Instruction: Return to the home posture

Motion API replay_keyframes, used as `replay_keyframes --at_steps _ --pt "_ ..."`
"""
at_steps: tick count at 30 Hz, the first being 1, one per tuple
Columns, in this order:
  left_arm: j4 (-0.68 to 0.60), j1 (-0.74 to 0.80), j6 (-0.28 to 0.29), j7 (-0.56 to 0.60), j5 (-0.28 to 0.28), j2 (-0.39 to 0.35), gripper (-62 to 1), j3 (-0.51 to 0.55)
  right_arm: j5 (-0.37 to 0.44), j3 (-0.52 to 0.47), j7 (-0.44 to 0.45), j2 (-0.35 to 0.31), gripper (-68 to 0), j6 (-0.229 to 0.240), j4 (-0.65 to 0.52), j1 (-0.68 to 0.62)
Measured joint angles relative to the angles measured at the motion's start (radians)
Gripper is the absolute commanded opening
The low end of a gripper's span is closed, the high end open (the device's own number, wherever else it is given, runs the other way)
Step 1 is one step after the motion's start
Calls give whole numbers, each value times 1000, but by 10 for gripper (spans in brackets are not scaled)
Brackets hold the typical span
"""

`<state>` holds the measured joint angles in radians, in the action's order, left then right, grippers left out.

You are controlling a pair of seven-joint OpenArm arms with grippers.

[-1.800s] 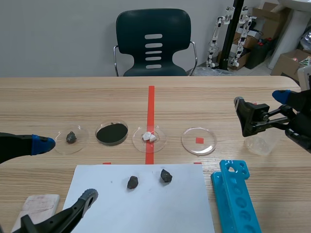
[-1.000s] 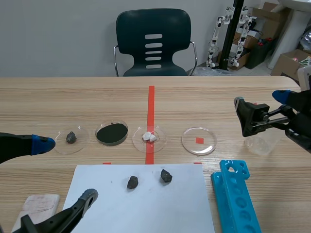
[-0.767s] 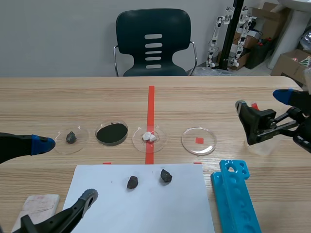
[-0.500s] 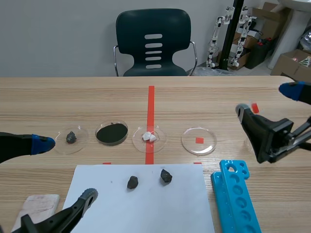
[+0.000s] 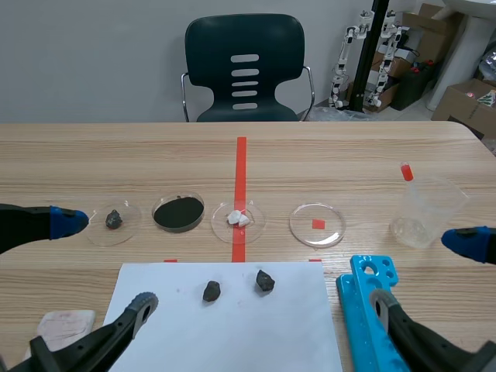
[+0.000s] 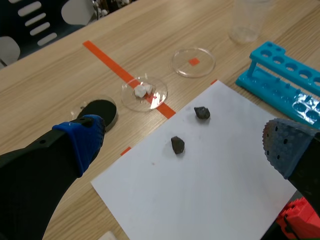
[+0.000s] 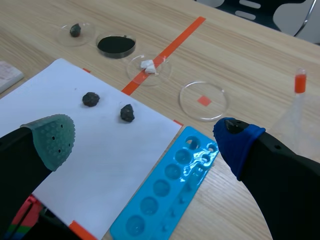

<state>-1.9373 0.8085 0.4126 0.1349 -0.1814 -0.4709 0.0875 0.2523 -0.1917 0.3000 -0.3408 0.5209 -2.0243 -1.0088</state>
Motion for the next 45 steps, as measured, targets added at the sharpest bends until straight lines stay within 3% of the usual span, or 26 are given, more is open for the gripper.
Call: replay_keyframes --at_steps 5,9,13,20,25,27,29,31,38,42,45 --pt "0 0 0 50 5 0 14 0 2 1 36 -17 -102 0 -6 -90" --pt "0 0 0 80 93 0 14 0 2 2 48 -22 -102 0 -6 -136" --pt "0 0 0 129 114 0 14 0 2 2 88 -22 -108 -1 -6 -174" --pt "0 0 2 189 114 0 14 54 -3 2 163 -22 -246 -2 -6 -245" --pt "0 -34 63 176 138 0 14 75 -56 5 174 -22 -344 0 -6 -256" --pt "0 -55 60 154 138 0 14 75 -95 21 175 -22 -281 1 -6 -256" --pt "0 -55 60 140 137 0 14 75 -134 43 193 -22 -94 5 -6 -255" --pt "0 -55 60 108 137 0 14 75 -163 54 244 -22 4 5 -6 -255" --pt "0 -55 60 109 137 0 14 75 -171 56 362 -22 4 -2 -6 -255" --pt "0 -55 60 109 137 0 14 75 -171 34 399 -10 4 -93 -6 -255" --pt "0 -55 60 109 137 0 14 75 -171 -6 399 6 4 -97 -6 -255"
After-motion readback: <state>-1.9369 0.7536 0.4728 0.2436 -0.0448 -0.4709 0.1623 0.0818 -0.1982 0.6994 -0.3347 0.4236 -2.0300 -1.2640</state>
